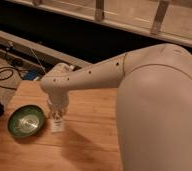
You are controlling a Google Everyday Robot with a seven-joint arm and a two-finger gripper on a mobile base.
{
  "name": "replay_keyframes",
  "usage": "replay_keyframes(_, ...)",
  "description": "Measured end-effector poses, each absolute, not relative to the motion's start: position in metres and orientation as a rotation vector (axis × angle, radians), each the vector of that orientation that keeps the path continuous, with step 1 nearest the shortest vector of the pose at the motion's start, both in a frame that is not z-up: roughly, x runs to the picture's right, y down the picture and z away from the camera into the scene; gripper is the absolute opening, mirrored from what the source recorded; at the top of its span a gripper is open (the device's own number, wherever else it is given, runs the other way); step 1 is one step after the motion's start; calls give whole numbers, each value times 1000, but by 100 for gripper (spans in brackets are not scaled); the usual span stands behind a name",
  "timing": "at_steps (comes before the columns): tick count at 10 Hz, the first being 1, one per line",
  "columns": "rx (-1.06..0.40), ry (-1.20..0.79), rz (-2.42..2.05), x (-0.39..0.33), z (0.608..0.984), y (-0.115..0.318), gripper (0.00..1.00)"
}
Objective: Place the bottle in the ceramic bowl
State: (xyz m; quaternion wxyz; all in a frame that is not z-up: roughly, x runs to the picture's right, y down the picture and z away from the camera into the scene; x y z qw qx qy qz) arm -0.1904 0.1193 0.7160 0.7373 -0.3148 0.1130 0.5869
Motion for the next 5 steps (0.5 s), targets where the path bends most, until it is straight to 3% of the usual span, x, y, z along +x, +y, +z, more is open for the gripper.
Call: replay_keyframes(5,-686,255,1293,-186,718,118,0)
